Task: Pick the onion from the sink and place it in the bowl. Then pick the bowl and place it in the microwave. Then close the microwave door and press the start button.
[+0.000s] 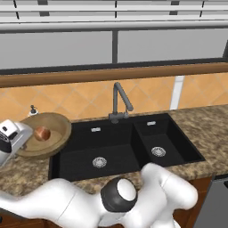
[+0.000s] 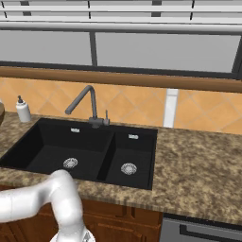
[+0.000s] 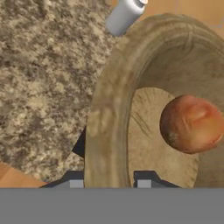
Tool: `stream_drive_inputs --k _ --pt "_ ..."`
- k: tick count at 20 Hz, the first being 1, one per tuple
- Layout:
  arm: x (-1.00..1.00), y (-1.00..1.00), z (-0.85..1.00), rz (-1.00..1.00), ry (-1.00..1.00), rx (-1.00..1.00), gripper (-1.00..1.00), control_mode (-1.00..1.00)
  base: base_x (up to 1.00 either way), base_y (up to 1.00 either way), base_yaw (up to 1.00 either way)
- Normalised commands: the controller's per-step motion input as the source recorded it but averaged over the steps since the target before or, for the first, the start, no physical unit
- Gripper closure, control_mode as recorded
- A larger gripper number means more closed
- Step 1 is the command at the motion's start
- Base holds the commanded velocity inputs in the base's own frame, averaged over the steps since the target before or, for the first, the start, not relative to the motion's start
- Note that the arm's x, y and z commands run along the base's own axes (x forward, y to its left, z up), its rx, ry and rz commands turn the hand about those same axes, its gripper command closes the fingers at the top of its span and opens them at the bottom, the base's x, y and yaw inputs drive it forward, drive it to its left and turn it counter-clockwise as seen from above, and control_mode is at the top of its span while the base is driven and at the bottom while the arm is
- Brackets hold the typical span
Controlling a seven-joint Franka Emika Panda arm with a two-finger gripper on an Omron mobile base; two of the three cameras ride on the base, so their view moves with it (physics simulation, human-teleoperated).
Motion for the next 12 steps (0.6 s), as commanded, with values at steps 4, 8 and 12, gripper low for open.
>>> stream_drive_inputs --k 4,8,12 --pt "-0.31 -0.99 0.59 0.00 -0.21 0.09 1.00 -1.00 0.00 0.00 0.00" --pt "-0.30 -1.00 0.53 0.00 -0.16 0.16 1.00 -1.00 0.00 0.00 0.00" --pt "-0.36 -1.00 0.52 0.00 -0.15 0.15 1.00 -1.00 0.00 0.00 0.00"
